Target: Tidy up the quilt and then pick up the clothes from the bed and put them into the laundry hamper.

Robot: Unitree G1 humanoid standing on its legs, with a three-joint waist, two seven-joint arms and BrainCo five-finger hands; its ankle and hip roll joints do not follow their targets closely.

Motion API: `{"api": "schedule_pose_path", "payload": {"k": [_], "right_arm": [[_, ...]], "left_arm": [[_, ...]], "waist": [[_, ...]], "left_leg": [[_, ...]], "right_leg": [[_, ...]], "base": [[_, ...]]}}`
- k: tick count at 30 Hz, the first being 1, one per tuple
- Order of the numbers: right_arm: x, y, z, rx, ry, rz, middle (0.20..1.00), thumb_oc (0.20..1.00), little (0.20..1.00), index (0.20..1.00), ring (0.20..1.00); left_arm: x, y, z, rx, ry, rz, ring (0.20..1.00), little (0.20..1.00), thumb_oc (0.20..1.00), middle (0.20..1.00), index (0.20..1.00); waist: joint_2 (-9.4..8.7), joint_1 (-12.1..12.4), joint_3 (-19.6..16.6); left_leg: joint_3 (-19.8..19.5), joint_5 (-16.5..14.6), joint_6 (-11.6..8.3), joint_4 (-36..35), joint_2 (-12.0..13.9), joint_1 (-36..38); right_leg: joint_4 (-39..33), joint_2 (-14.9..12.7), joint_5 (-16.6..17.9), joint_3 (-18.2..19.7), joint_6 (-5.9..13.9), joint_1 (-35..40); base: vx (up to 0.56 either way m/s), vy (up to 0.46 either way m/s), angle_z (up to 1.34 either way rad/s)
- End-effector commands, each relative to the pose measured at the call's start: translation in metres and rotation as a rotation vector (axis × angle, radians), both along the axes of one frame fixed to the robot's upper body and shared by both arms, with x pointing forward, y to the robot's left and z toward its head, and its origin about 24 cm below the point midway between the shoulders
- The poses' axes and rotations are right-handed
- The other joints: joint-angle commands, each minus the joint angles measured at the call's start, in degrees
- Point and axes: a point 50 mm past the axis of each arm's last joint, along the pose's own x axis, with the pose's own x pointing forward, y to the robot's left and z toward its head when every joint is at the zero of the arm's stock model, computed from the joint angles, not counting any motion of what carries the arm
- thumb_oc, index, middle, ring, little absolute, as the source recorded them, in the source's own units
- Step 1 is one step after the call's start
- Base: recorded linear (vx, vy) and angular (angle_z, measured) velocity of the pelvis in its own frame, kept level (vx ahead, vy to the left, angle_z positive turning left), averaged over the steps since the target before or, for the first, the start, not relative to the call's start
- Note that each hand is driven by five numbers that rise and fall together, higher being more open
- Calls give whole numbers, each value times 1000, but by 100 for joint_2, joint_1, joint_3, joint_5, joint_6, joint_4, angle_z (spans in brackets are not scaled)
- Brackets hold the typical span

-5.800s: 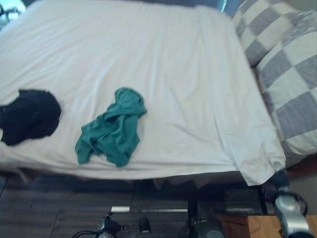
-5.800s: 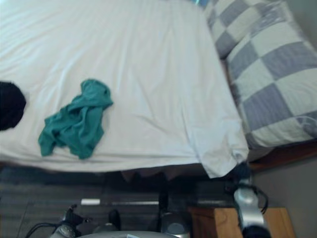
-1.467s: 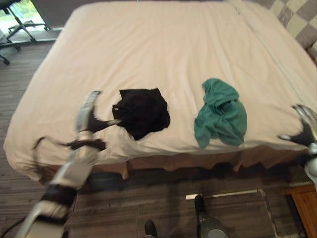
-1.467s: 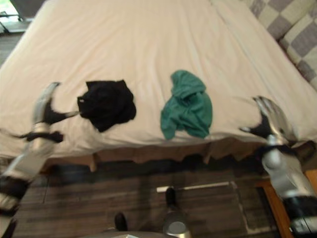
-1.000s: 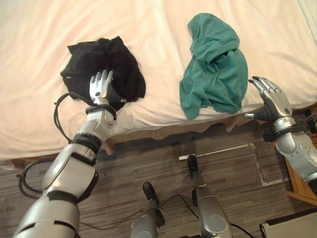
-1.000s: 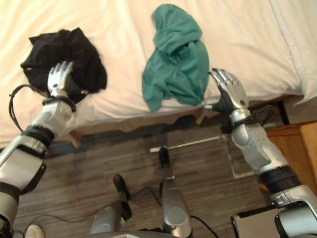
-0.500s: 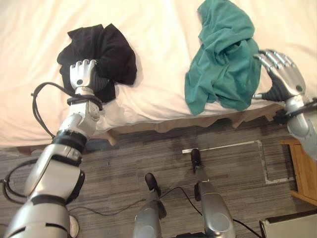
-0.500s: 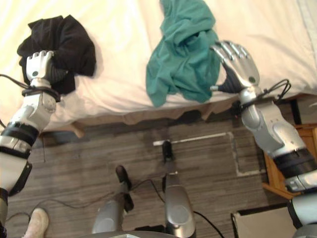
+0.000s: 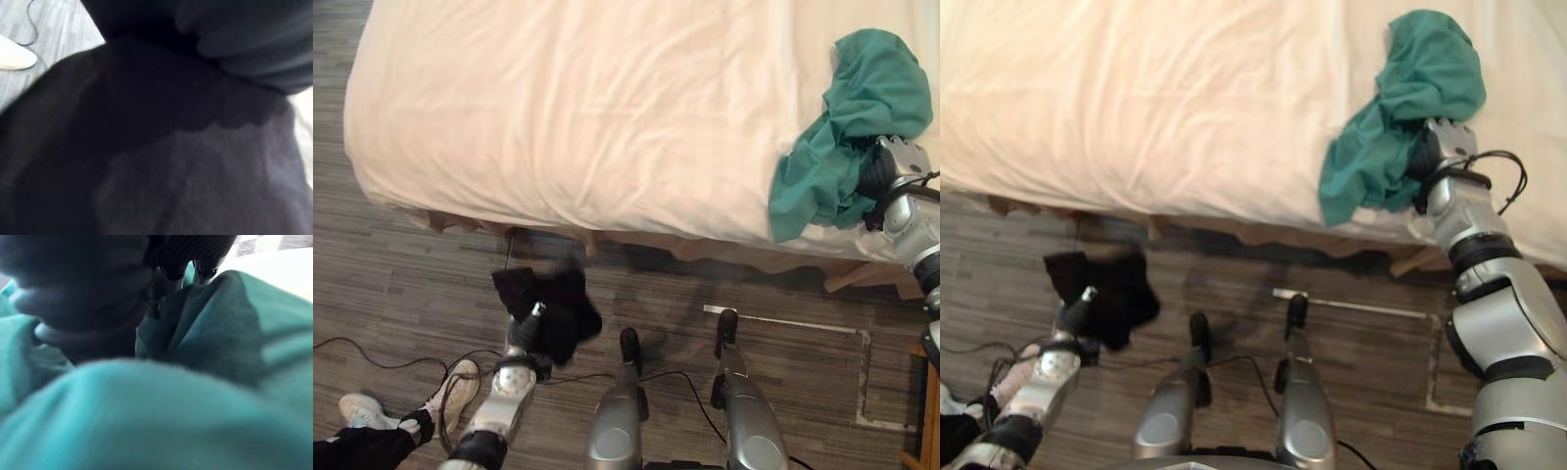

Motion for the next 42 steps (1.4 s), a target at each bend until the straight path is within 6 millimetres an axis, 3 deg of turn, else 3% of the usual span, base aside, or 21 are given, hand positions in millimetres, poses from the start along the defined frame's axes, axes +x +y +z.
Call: {"api": "schedule_pose_path", "payload": {"k": [1, 4, 5, 6, 9, 10, 12, 14, 15, 17, 19, 20, 21, 22, 23, 25, 29, 33, 34, 40, 42], "right_arm": [[-34, 9, -95, 394, 81, 67, 200, 200, 200, 200, 200], [-77, 32, -151, 694, 122, 157, 200, 200, 200, 200, 200], [-103, 45, -178, 817, 178, 182, 200, 200, 200, 200, 200], [-103, 45, -178, 817, 178, 181, 200, 200, 200, 200, 200], [-148, 98, -223, 1047, 317, 280, 200, 200, 200, 200, 200], [-149, 99, -223, 1049, 320, 280, 200, 200, 200, 200, 200], [-148, 142, -224, 1049, 356, 400, 200, 200, 200, 200, 200], [-148, 143, -225, 1049, 357, 401, 200, 200, 200, 200, 200], [-136, 154, -213, 1021, 312, 448, 200, 200, 200, 200, 200], [-130, 153, -207, 1018, 269, 443, 200, 200, 200, 200, 200], [-125, 136, -196, 1021, 169, 388, 200, 200, 200, 200, 200], [-125, 135, -196, 1021, 169, 388, 200, 200, 200, 200, 200], [-129, 129, -197, 1049, 145, 357, 200, 200, 200, 200, 200], [-137, 119, -203, 1124, 118, 290, 200, 200, 200, 200, 200], [-140, 114, -208, 1169, 106, 245, 200, 200, 200, 200, 200], [-143, 110, -216, 1214, 111, 197, 200, 200, 200, 200, 200], [-151, 111, -237, 1222, 203, 126, 200, 200, 200, 200, 200], [-150, 111, -243, 1222, 238, 102, 200, 200, 200, 200, 200], [-193, 73, -285, 973, 509, -95, 200, 200, 200, 200, 200], [-178, 79, -273, 943, 476, -28, 200, 200, 200, 200, 200], [-169, 74, -259, 887, 435, 14, 200, 200, 200, 200, 200]], "left_arm": [[33, -33, 29, -102, -152, -135, 200, 200, 200, 200, 200], [29, -23, 22, -121, -107, -100, 200, 200, 200, 200, 200], [19, -20, 13, -128, -64, -95, 200, 200, 200, 200, 200], [19, -20, 13, -128, -63, -95, 200, 200, 200, 200, 200], [0, -24, 6, -170, -53, -102, 200, 200, 200, 200, 200], [-1, -24, 6, -168, -49, -101, 200, 200, 200, 200, 200], [-14, -30, 6, -196, -67, -94, 200, 200, 200, 200, 200], [-14, -29, 6, -194, -66, -92, 200, 200, 200, 200, 200], [-17, -27, 7, -178, -78, -74, 200, 200, 200, 200, 200], [-17, -26, 8, -166, -83, -65, 200, 200, 200, 200, 200], [-13, -24, 6, -156, -77, -43, 200, 200, 200, 200, 200], [-12, -24, 6, -156, -78, -44, 200, 200, 200, 200, 200], [-11, -23, 4, -157, -74, -28, 200, 200, 200, 200, 200], [-12, -26, -2, -198, -61, 6, 200, 200, 200, 200, 200], [-10, -27, -5, -221, -58, 37, 200, 200, 200, 200, 200], [-5, -27, -3, -231, -75, 61, 200, 200, 200, 200, 200], [-13, -28, -12, -301, -55, 127, 200, 200, 200, 200, 200], [-24, -28, -22, -321, -7, 162, 200, 200, 200, 200, 200], [-33, -41, -52, -170, 207, 19, 200, 200, 200, 200, 200], [-26, -44, -46, -77, 193, -39, 200, 200, 200, 200, 200], [-15, -42, -33, -44, 132, -76, 200, 200, 200, 200, 200]], "waist": [[5, -157, -304], [28, -750, -575], [-22, -825, -731], [-23, -821, -738], [-215, -933, -1049], [-235, -942, -1060], [-457, -659, -1117], [-478, -678, -1112], [-475, -420, -1082], [-457, -321, -1082], [-360, -220, -1137], [-355, -234, -1159], [-271, -247, -1170], [-177, -376, -1211], [-197, -427, -1214], [-262, -424, -1257], [-389, -311, -1441], [-417, -239, -1659], [-233, -198, -1620], [-164, -190, -1430], [-210, -91, -1217]], "left_leg": [[922, 125, -388, 77, 593, -98], [2342, 141, -485, 355, 1113, 401], [2449, 141, -541, 415, 1185, 560], [2450, 142, -540, 415, 1185, 557], [2372, -80, -343, 452, 970, 704], [2367, -93, -333, 458, 957, 707], [2127, -419, -47, 482, 680, 817], [2118, -426, -29, 475, 655, 823], [1878, -448, 61, 370, 580, 850], [1642, -435, 85, 260, 534, 819], [892, -314, 123, 136, 292, 613], [874, -296, 126, 134, 290, 577], [519, -332, 158, 91, 153, 546], [-163, -409, 201, 45, -111, 603], [-462, -484, 222, 19, -299, 697], [-859, -583, 293, -11, -534, 796], [-1289, -657, 322, 46, -680, 927], [-1229, -696, 299, 73, -675, 1066], [-1179, -777, 439, -29, -679, 1415], [-1173, -745, 374, 113, -575, 1448], [-1115, -708, 176, 1164, -622, 998]], "right_leg": [[88, -891, -585, -724, 828, 498], [260, -1191, -595, -1257, 914, 788], [322, -1222, -632, -1363, 915, 957], [320, -1222, -630, -1363, 915, 953], [637, -1480, -490, -1485, 951, 1278], [637, -1495, -486, -1489, 953, 1287], [1299, -1777, 107, -1595, 953, 1431], [1310, -1801, 113, -1601, 953, 1437], [1684, -1962, 502, -1683, 953, 1432], [1726, -1966, 425, -1656, 953, 1513], [1528, -1500, -228, -875, 953, 1391], [1526, -1501, -221, -894, 953, 1372], [1375, -1129, -802, -502, 882, 1333], [1200, -360, -1467, 486, 701, 1110], [1048, -80, -1532, 997, 661, 1050], [829, 126, -1418, 1301, 521, 977], [578, 28, -1337, 960, 491, 1432], [249, -5, -1214, 917, 498, 1718], [218, 348, -1526, 509, 177, 2109], [550, 405, -1749, 396, 51, 1965], [433, 384, -1767, 335, -15, 2081]], "base": [[-33, 20, 52], [111, 117, 146], [83, 85, 149], [141, 160, 85], [125, 237, 70], [45, 199, 54], [-2, 176, 77], [-5, 61, 90], [18, 43, 80], [96, 89, 73], [234, 135, 155], [249, 107, 201], [402, 114, 246], [527, 146, 209], [459, 99, 257], [210, -30, 250], [140, -117, 183], [137, -43, 47], [39, -6, -17], [50, -46, 3], [10, -147, 6]]}}
